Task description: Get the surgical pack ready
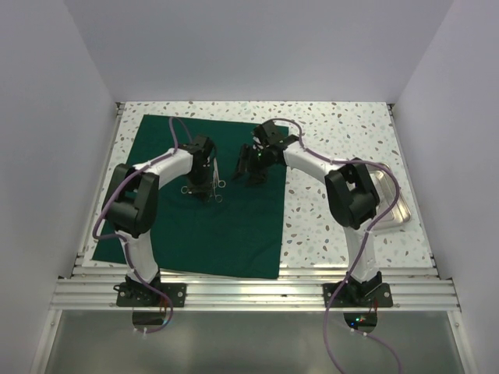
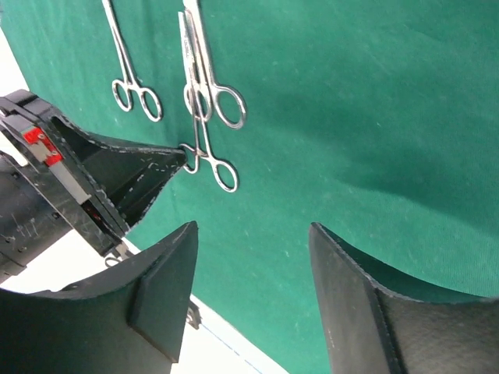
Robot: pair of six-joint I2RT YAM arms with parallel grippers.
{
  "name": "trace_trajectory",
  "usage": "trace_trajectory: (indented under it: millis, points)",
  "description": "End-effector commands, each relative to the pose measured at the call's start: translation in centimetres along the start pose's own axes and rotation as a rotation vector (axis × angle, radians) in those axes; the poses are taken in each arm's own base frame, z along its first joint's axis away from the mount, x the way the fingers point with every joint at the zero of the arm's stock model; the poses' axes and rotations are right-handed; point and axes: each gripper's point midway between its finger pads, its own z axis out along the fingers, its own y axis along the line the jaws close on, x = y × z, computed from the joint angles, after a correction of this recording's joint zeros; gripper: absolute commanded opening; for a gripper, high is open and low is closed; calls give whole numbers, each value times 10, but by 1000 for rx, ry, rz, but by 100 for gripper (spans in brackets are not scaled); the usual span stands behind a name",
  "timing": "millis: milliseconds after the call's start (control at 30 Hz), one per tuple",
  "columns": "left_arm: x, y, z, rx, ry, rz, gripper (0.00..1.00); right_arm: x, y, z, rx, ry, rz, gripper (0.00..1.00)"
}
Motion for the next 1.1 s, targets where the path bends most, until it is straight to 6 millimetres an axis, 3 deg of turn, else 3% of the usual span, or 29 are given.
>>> trace_trajectory:
  millis: [0, 67, 300, 867, 1067]
  points:
    - [-10, -11, -4, 45, -49, 34, 0, -9, 15, -5, -36, 13, -63, 63]
    - [-16, -15, -17, 71, -76, 27, 0, -6, 11, 0, -33, 42, -66, 64]
    - [-25, -34, -44, 179, -132, -6, 0, -4, 30, 8, -109, 44, -25, 66]
    - [-24, -39, -50, 212, -137, -20, 0, 22, 32, 51, -127, 139, 90, 66]
    - [-23, -42, -52, 226, -136, -20, 0, 14, 43, 55, -142, 118, 73, 64]
